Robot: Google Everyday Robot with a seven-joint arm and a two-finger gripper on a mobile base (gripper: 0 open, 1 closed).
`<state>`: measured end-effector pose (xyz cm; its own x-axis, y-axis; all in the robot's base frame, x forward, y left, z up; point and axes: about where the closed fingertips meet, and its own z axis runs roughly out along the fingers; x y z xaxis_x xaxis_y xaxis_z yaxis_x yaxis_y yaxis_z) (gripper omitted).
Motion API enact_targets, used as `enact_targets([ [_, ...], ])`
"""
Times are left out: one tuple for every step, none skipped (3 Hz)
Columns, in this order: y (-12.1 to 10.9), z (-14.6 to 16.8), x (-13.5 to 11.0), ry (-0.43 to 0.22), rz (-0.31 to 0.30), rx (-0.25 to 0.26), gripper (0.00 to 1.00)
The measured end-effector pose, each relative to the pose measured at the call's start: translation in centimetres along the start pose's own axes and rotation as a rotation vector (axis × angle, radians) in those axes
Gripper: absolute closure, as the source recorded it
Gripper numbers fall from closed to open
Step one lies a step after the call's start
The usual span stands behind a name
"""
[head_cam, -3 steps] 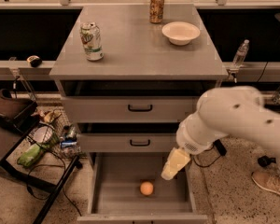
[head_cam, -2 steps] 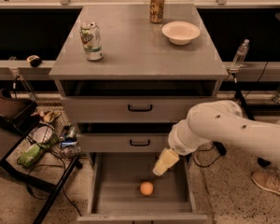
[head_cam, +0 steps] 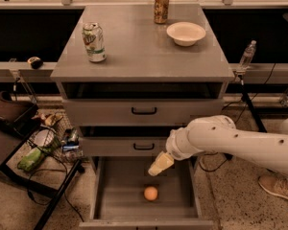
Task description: Pick orange from bottom drawer and place on counter
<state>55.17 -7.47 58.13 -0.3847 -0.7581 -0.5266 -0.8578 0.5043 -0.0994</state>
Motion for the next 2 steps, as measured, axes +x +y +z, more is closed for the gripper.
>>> enact_targets([
  [-0.5, 2.2, 2.6, 0.011, 0.003, -0.015, 0.0],
  [-1.6, 4.9, 6.5, -0.04, 0.022, -0.043, 0.0],
])
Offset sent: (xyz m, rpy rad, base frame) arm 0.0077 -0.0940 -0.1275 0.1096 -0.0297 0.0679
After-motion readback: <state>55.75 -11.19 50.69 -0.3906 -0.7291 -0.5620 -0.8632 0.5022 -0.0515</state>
